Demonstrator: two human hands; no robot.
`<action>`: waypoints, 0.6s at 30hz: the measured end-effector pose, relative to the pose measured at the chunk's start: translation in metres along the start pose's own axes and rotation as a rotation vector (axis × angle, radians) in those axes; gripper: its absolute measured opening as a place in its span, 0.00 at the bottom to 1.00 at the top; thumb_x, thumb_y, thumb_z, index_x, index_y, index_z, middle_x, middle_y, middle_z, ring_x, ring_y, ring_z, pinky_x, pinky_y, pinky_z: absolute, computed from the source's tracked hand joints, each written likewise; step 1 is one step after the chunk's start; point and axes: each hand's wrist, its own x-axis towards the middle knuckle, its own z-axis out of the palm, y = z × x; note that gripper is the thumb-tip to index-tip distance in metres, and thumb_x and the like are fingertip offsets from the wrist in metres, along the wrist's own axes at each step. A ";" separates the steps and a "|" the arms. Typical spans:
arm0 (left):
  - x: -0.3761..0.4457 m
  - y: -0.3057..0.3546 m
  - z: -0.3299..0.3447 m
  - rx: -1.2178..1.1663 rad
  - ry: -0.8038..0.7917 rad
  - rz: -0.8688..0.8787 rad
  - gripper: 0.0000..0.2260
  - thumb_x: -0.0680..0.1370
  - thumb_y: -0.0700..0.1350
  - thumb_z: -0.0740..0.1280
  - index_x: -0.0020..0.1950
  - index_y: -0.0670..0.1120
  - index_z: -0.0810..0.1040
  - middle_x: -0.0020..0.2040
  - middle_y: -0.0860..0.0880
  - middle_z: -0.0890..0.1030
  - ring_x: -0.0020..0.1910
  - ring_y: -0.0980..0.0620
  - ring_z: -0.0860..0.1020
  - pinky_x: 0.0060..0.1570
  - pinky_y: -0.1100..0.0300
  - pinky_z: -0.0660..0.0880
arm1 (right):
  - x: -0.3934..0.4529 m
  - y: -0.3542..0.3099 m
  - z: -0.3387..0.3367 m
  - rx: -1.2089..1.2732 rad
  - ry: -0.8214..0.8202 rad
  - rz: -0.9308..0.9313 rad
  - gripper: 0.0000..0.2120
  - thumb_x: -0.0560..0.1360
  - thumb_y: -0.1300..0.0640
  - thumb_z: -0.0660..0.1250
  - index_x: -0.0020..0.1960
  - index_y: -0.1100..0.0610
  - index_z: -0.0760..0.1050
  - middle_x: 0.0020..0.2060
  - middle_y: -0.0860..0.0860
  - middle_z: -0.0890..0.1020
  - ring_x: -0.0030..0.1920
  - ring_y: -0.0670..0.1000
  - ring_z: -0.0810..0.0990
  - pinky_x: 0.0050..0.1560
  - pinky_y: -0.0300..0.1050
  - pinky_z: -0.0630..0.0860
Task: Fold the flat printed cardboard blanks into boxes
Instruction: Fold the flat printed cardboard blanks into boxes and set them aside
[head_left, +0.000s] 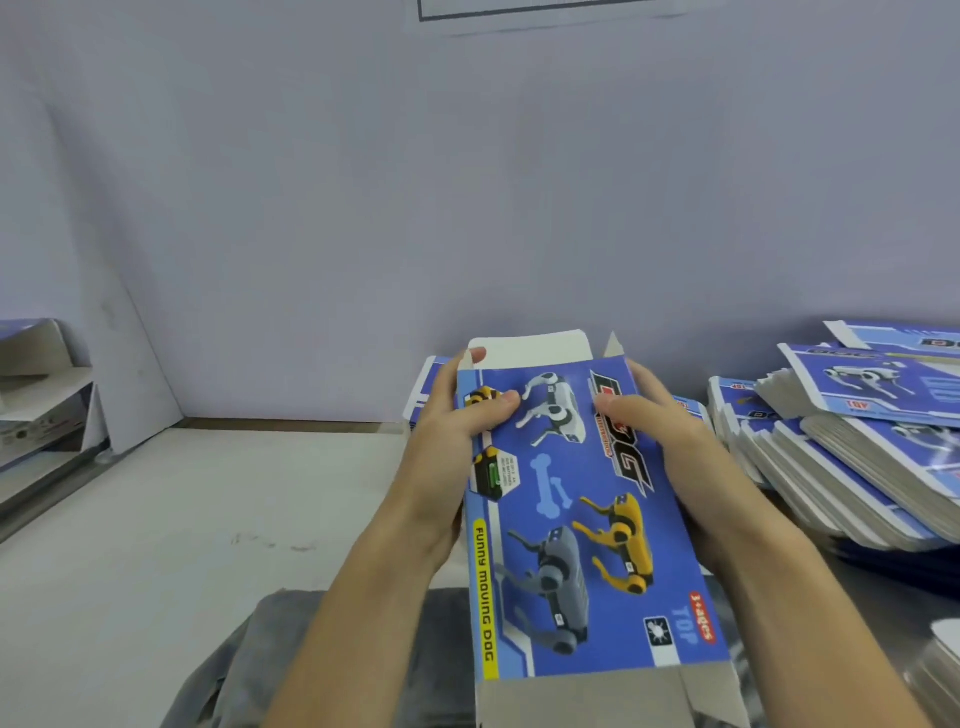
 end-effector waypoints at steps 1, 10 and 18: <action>0.000 -0.002 0.004 0.010 0.014 0.001 0.19 0.80 0.40 0.66 0.70 0.54 0.72 0.56 0.44 0.85 0.48 0.43 0.86 0.45 0.48 0.83 | -0.002 -0.002 -0.002 -0.025 -0.005 -0.043 0.14 0.80 0.66 0.61 0.63 0.54 0.67 0.25 0.44 0.83 0.25 0.42 0.81 0.25 0.33 0.75; -0.002 -0.003 0.010 0.181 0.051 0.137 0.28 0.66 0.57 0.74 0.65 0.61 0.71 0.51 0.51 0.86 0.46 0.48 0.87 0.37 0.55 0.84 | -0.006 0.015 -0.009 0.015 -0.018 -0.137 0.14 0.78 0.53 0.67 0.64 0.45 0.76 0.49 0.54 0.87 0.45 0.56 0.87 0.36 0.44 0.82; -0.001 -0.001 0.009 0.155 0.086 0.093 0.27 0.66 0.59 0.74 0.59 0.45 0.77 0.50 0.46 0.87 0.45 0.44 0.87 0.41 0.50 0.83 | -0.003 0.010 -0.017 -0.108 -0.079 -0.066 0.10 0.78 0.61 0.66 0.58 0.56 0.77 0.34 0.55 0.83 0.33 0.52 0.84 0.39 0.40 0.80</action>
